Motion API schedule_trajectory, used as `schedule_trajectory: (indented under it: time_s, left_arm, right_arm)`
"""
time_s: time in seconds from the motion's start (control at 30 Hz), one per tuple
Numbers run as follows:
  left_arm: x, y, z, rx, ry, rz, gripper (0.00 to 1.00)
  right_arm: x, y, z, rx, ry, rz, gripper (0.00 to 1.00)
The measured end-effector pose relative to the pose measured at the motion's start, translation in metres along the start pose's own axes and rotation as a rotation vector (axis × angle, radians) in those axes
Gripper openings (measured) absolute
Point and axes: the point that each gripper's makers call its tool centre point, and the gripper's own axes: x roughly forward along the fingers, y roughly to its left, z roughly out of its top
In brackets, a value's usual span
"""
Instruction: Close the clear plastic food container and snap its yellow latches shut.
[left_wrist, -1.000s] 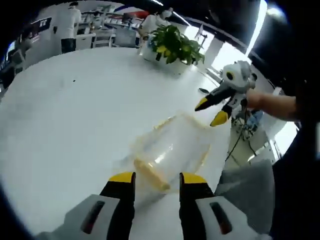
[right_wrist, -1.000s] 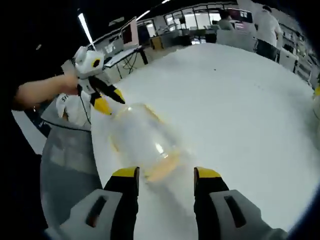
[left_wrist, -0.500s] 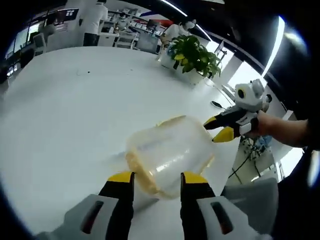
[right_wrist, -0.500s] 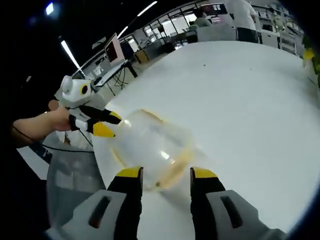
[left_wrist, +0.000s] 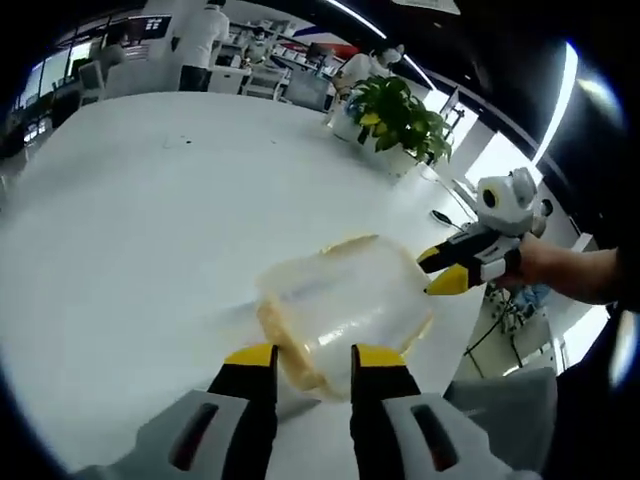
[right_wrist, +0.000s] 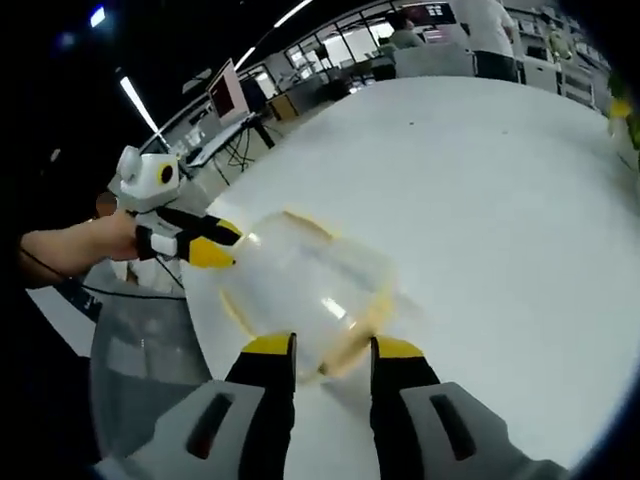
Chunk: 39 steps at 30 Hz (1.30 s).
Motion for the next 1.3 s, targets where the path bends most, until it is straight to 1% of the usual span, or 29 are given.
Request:
schedule_trajectory:
  time_s: [0.03, 0.1, 0.13, 0.17, 0.2, 0.23, 0.27, 0.5, 0.6, 0.67, 0.77, 0.83, 0.93, 0.97, 1.0, 1.07, 1.1, 1.17, 1.2, 1.23, 1.27, 1.3]
  left_arm:
    - [0.000, 0.000, 0.000, -0.010, -0.001, 0.002, 0.20]
    - [0.000, -0.001, 0.001, 0.001, 0.003, 0.000, 0.20]
    - [0.000, -0.001, 0.000, 0.003, 0.004, 0.002, 0.17]
    - [0.000, 0.014, -0.008, 0.025, 0.052, 0.065, 0.17]
    - [0.009, 0.007, -0.005, -0.004, 0.018, 0.018, 0.17]
    - [0.010, 0.007, -0.005, -0.023, 0.012, 0.012, 0.17]
    - [0.013, 0.007, -0.005, -0.021, 0.012, 0.013, 0.17]
    - [0.009, 0.003, -0.003, -0.029, 0.018, 0.030, 0.18]
    - [0.009, 0.002, -0.002, -0.019, 0.039, 0.031, 0.19]
    - [0.007, 0.000, -0.002, -0.017, 0.042, 0.029, 0.19]
    - [0.005, 0.000, -0.002, -0.019, 0.035, 0.023, 0.20]
    - [0.006, 0.000, -0.003, -0.035, 0.024, 0.018, 0.20]
    - [0.005, -0.002, -0.001, -0.019, 0.015, 0.016, 0.21]
    - [0.003, -0.002, 0.000, 0.007, 0.021, 0.018, 0.21]
    - [0.003, -0.002, 0.003, 0.081, 0.021, 0.036, 0.22]
    - [0.001, -0.004, 0.005, 0.159, 0.035, 0.056, 0.22]
    - [0.001, -0.004, 0.006, 0.173, 0.035, 0.059, 0.23]
    - [0.000, -0.006, 0.009, 0.269, 0.048, 0.065, 0.25]
    - [0.000, -0.010, 0.012, 0.338, 0.054, 0.065, 0.28]
    - [-0.001, -0.012, 0.014, 0.391, 0.063, 0.066, 0.31]
    - [-0.002, -0.014, 0.019, 0.458, 0.058, 0.065, 0.31]
    - [-0.003, -0.019, 0.024, 0.533, 0.052, 0.062, 0.30]
  right_arm:
    - [0.000, 0.000, 0.000, 0.002, 0.000, 0.001, 0.25]
    - [0.001, 0.000, 0.000, 0.004, 0.007, 0.002, 0.24]
    - [0.001, 0.000, 0.000, -0.028, 0.016, 0.004, 0.23]
    - [-0.002, 0.001, -0.003, -0.025, 0.027, 0.010, 0.22]
    - [0.001, -0.002, 0.004, -0.029, 0.007, -0.002, 0.22]
    - [0.000, -0.002, 0.004, -0.049, 0.015, -0.002, 0.21]
    - [0.001, -0.001, 0.003, -0.046, 0.018, 0.001, 0.21]
    - [0.002, 0.000, 0.002, -0.007, 0.008, 0.009, 0.22]
    - [0.002, 0.000, 0.001, 0.004, 0.015, 0.011, 0.23]
    - [0.002, 0.000, 0.001, 0.005, 0.015, 0.008, 0.23]
    - [0.002, -0.001, 0.002, 0.015, 0.021, 0.008, 0.24]
    - [0.002, -0.001, 0.002, 0.007, 0.024, 0.009, 0.24]
    - [0.002, -0.001, 0.003, 0.018, 0.041, 0.012, 0.25]
    - [0.002, -0.001, 0.004, -0.004, 0.045, 0.005, 0.26]
    - [0.002, -0.002, 0.005, -0.032, 0.048, -0.003, 0.27]
    - [0.001, -0.002, 0.006, -0.081, 0.058, -0.015, 0.27]
    - [0.000, -0.003, 0.007, -0.113, 0.066, -0.026, 0.26]
    - [-0.003, -0.005, 0.009, -0.162, 0.075, -0.041, 0.24]
    - [-0.005, -0.007, 0.010, -0.225, 0.089, -0.060, 0.24]
    - [-0.006, -0.008, 0.012, -0.264, 0.084, -0.067, 0.25]
    - [-0.007, -0.006, 0.017, -0.305, 0.069, -0.060, 0.28]
    - [-0.008, -0.004, 0.018, -0.315, 0.070, -0.054, 0.30]
